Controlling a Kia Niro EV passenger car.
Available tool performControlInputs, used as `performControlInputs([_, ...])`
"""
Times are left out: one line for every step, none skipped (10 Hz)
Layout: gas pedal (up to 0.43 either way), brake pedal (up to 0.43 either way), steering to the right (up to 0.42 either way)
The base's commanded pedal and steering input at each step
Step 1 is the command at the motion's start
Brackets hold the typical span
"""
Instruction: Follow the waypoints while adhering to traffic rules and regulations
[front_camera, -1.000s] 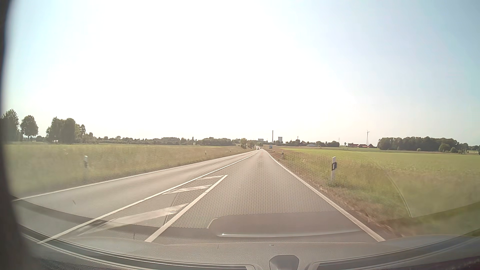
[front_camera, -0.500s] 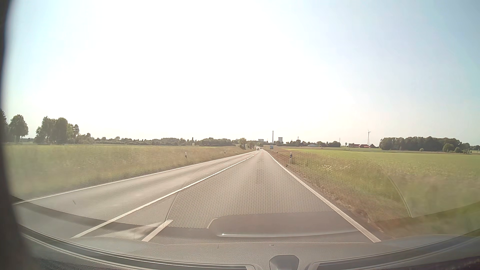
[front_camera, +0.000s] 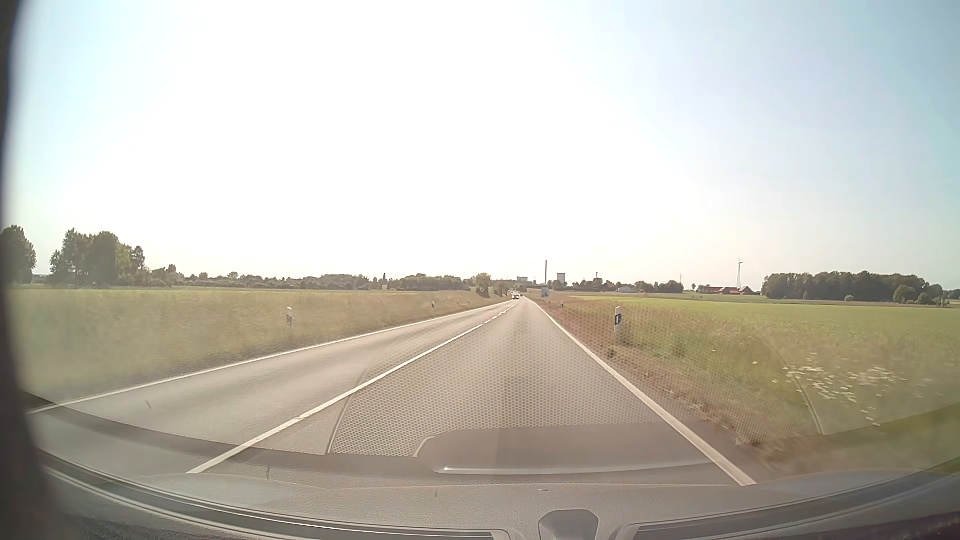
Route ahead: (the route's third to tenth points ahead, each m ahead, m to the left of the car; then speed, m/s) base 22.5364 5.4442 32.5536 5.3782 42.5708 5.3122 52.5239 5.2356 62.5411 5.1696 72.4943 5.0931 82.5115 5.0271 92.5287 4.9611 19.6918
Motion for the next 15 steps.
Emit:
performControlInputs([0.169,0.006,0.004])
performControlInputs([0.169,0.006,0.004])
performControlInputs([0.169,0.006,0.004])
performControlInputs([0.177,0.006,0.005])
performControlInputs([0.177,0.006,0.005])
performControlInputs([0.177,0.006,0.005])
performControlInputs([0.177,0.006,0.005])
performControlInputs([0.177,0.006,0.005])
performControlInputs([0.177,0.006,0.005])
performControlInputs([0.177,0.006,0.006])
performControlInputs([0.177,0.006,0.008])
performControlInputs([0.189,0.006,0.008])
performControlInputs([0.189,0.006,0.008])
performControlInputs([0.197,0.006,0.008])
performControlInputs([0.197,0.006,0.008])
